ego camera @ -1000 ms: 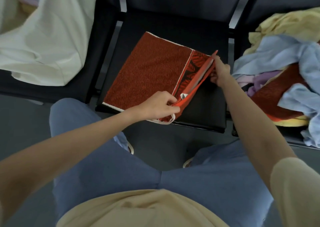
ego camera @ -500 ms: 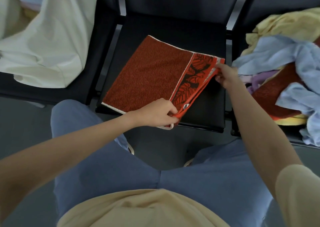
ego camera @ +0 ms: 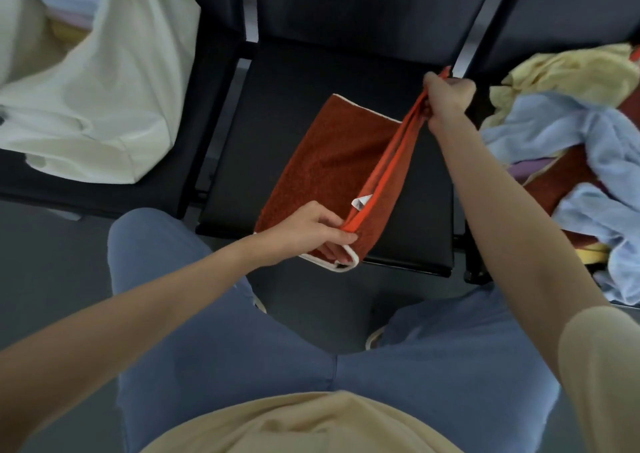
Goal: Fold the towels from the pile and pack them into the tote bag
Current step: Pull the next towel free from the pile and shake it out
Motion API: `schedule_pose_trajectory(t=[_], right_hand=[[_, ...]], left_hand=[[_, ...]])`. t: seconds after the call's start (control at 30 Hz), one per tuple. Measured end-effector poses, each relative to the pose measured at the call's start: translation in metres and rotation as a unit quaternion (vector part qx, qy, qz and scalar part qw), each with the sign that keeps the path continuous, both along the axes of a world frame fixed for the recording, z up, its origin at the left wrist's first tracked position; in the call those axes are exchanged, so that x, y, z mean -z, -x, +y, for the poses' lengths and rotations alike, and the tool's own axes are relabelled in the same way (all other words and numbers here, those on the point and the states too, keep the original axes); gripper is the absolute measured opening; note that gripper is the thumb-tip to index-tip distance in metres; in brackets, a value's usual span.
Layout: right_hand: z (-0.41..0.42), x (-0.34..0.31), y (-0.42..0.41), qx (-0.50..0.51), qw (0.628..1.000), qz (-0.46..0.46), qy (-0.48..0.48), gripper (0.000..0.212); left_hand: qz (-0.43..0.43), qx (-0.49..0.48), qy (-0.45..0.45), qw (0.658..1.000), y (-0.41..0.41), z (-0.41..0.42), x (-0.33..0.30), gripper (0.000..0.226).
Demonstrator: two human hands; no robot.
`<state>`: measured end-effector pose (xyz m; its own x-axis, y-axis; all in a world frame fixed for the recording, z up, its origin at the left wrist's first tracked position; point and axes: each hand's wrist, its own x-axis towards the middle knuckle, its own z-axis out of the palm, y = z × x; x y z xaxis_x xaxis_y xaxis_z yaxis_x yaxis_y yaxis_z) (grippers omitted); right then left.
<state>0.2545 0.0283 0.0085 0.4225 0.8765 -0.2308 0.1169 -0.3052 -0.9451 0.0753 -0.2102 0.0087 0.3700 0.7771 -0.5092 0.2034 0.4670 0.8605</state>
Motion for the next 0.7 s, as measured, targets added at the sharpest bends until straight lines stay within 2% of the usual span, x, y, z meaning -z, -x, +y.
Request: schedule_pose_trajectory(t=[0.17, 0.27, 0.37, 0.43, 0.53, 0.7], right_hand=[[0.005, 0.006, 0.072, -0.049, 0.995, -0.085, -0.013, 0.032], [0.008, 0.025, 0.108, -0.083, 0.990, -0.114, 0.006, 0.013], [0.008, 0.049, 0.134, -0.098, 0.985, -0.137, 0.038, 0.024], [0.007, 0.064, 0.145, -0.099, 0.983, -0.145, 0.058, 0.026], [0.003, 0.077, 0.155, -0.091, 0.983, -0.133, 0.086, 0.017], [-0.007, 0.079, 0.159, -0.117, 0.985, -0.095, 0.084, 0.023]], left_hand=[[-0.007, -0.063, 0.034, 0.997, 0.044, -0.008, 0.010, 0.012], [-0.007, -0.102, 0.070, 0.992, 0.065, -0.011, 0.024, 0.007], [0.006, -0.143, 0.118, 0.983, 0.079, -0.014, 0.041, 0.010], [0.036, -0.163, 0.140, 0.976, 0.084, -0.014, 0.051, 0.013], [0.099, -0.168, 0.147, 0.970, 0.089, -0.014, 0.062, 0.010], [0.214, -0.170, 0.095, 0.957, 0.096, -0.017, 0.077, 0.015]])
